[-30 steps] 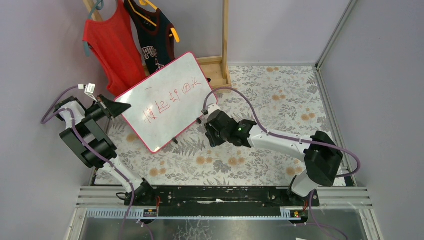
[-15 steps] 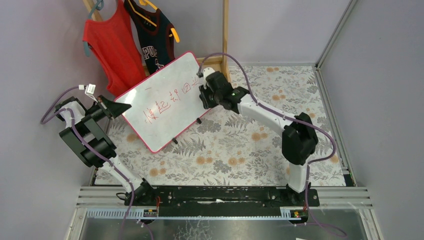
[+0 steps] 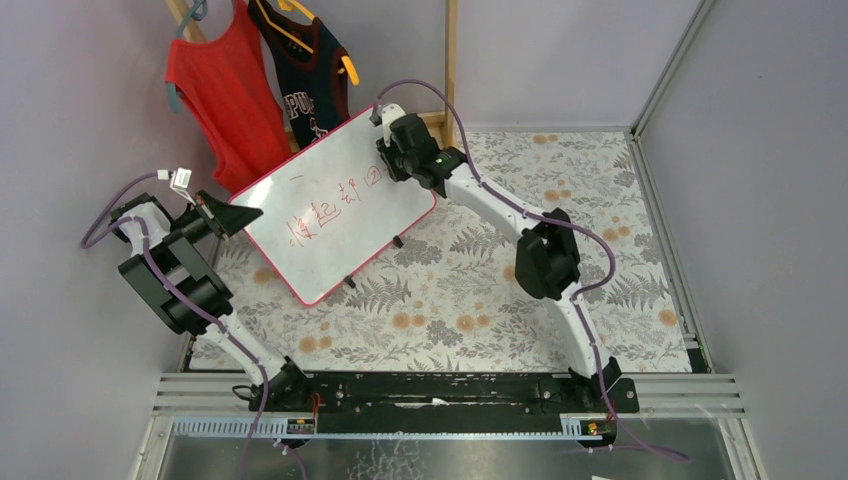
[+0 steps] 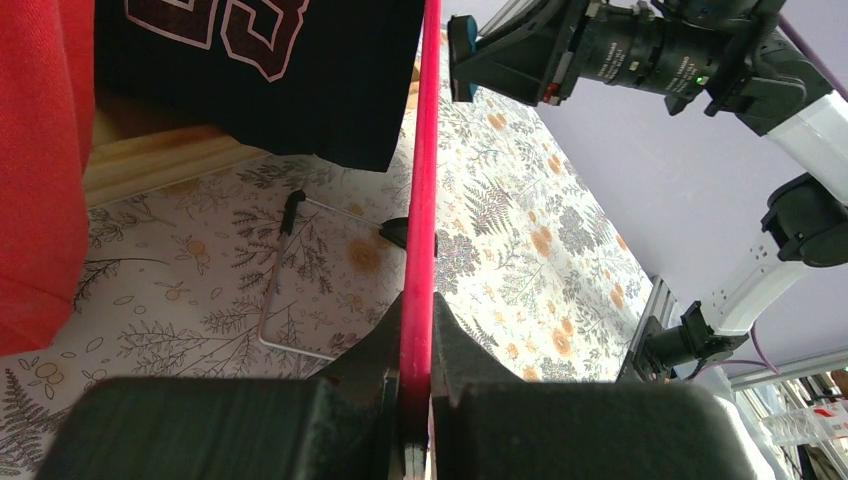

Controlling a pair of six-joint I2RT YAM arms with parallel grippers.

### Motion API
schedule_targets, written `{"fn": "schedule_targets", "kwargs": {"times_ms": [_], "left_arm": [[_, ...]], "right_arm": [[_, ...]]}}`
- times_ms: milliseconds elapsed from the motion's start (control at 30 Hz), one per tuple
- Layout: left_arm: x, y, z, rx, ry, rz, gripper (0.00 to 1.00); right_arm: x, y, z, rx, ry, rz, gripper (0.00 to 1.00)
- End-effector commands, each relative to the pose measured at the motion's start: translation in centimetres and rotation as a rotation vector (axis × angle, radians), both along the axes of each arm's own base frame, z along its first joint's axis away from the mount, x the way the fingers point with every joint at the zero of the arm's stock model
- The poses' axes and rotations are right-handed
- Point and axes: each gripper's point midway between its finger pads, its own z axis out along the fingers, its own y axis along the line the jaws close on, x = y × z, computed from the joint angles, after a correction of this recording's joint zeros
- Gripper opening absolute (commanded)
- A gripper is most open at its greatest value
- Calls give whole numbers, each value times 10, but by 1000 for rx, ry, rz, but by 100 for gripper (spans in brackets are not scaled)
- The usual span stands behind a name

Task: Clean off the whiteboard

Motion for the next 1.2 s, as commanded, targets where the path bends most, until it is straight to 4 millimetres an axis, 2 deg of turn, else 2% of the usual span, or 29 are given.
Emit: {"fn": "schedule_targets", "kwargs": {"times_ms": [0, 267, 367, 700, 900, 1167], "left_arm": [[-4, 7, -27, 104, 36, -27, 0], [-4, 8, -27, 106, 38, -26, 0], [-4, 9, -27, 109, 39, -26, 0], [-5, 8, -29, 108, 43, -27, 0], [-5, 8, -30, 104, 44, -27, 0], [-5, 8, -31, 107, 45, -28, 0]], "right_arm": [[20, -10, 28, -7, -85, -41, 0], [38, -37, 23, -35, -125, -120, 0], [43, -41, 20, -32, -126, -125, 0], [39, -23, 17, 42, -114, -59, 0], [27, -8, 22, 112, -85, 8, 0], [-3, 18, 35, 187, -69, 113, 0]]}}
